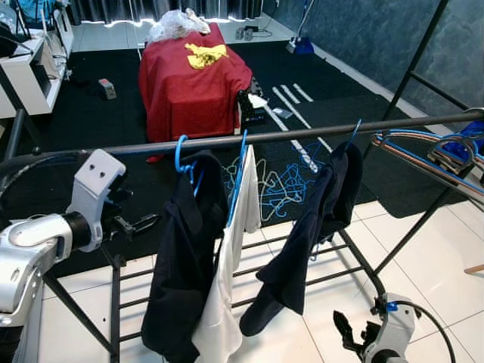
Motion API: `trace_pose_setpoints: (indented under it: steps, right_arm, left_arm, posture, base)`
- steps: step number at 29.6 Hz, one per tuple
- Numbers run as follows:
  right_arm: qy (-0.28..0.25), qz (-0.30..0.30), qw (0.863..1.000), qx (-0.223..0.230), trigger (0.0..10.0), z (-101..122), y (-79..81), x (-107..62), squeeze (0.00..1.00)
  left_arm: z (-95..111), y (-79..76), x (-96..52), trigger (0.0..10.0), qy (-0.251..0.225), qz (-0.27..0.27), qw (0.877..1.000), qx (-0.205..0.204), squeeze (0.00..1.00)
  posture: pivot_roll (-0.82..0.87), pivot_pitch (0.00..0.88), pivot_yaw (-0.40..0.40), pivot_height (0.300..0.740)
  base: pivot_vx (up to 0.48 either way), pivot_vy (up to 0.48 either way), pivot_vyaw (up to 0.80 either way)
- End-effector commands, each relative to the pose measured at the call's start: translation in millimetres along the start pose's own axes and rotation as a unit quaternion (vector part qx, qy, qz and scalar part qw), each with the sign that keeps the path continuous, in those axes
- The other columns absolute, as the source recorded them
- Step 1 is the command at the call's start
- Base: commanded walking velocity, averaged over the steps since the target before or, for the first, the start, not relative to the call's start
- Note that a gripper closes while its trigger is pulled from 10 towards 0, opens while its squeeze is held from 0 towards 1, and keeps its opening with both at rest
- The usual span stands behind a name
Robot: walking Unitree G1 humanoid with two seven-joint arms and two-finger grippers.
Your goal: Hang hanger
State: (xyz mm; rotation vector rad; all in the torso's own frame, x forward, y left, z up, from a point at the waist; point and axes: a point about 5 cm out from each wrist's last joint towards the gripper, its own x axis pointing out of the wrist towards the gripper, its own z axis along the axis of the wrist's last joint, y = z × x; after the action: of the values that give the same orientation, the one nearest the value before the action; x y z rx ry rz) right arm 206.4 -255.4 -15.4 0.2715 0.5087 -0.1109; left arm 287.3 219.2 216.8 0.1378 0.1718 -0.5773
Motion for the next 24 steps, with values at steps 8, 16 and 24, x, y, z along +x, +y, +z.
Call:
trace_pose_setpoints:
  steps: [8, 16, 24]
  right_arm:
    - [0.009, -0.010, 1.000, 0.011, 10.0, -5, -6.6, -2.0, 0.00]
    - [0.011, -0.010, 1.000, 0.012, 10.0, -6, -7.4, -1.7, 0.00]
    - [0.014, -0.009, 1.000, 0.012, 10.0, -8, -7.8, -1.4, 0.00]
  left_arm:
    - [25, 7.7, -0.8, 10.0, -0.067, 0.033, 0.995, -0.066, 0.00]
    - [9, -13.2, 9.8, 10.0, -0.019, 0.027, 0.996, -0.082, 0.00]
    - [-8, -30.2, 17.0, 10.0, 0.065, 0.048, 0.997, -0.011, 0.00]
  posture:
    - [-0.10, 0.120, -0.059, 0.740]
    - [-0.09, 0.119, -0.059, 0.740]
    - [-0.09, 0.111, -0.059, 0.740]
  base:
    - [0.000, 0.000, 0.00]
    - [0.000, 0.000, 0.00]
    - [0.000, 0.000, 0.00]
